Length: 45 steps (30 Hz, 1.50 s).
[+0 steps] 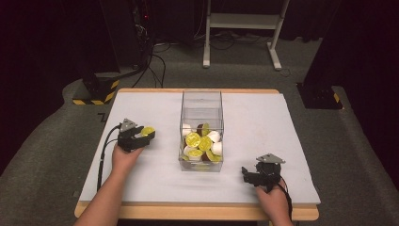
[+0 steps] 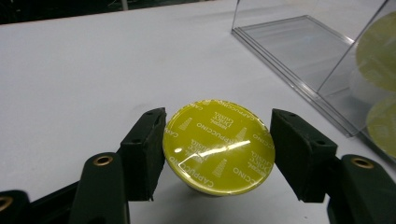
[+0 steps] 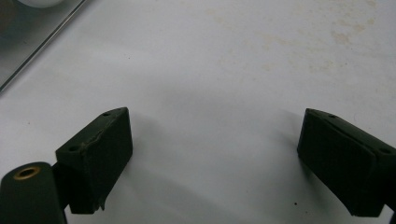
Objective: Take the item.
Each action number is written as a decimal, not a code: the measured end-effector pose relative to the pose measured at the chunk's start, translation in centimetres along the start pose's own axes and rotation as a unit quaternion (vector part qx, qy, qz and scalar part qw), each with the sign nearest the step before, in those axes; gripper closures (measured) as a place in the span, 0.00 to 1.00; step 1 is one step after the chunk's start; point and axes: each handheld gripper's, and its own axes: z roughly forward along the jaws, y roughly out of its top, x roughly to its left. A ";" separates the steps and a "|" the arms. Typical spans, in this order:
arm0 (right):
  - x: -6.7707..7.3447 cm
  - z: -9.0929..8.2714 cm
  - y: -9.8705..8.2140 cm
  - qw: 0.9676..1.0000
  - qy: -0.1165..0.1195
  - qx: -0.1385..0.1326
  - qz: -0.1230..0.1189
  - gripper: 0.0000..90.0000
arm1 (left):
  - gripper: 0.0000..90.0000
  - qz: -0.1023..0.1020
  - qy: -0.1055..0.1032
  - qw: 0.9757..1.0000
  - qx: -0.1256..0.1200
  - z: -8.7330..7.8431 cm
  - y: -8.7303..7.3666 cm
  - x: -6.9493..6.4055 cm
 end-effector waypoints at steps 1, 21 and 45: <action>0.0 0.0 0.0 1.000 0.000 0.000 0.000 0.11 | 0.42 -0.004 0.003 1.000 -0.003 0.1 -0.1 0.0; 0.0 0.0 0.0 1.000 0.001 0.000 0.000 0.11 | 0.42 0.000 0.019 1.000 0.003 1.3 -0.8 0.7; 0.0 0.0 0.0 1.000 0.001 -0.001 0.000 0.11 | 0.33 0.006 0.018 0.999 0.030 0.9 -1.0 0.5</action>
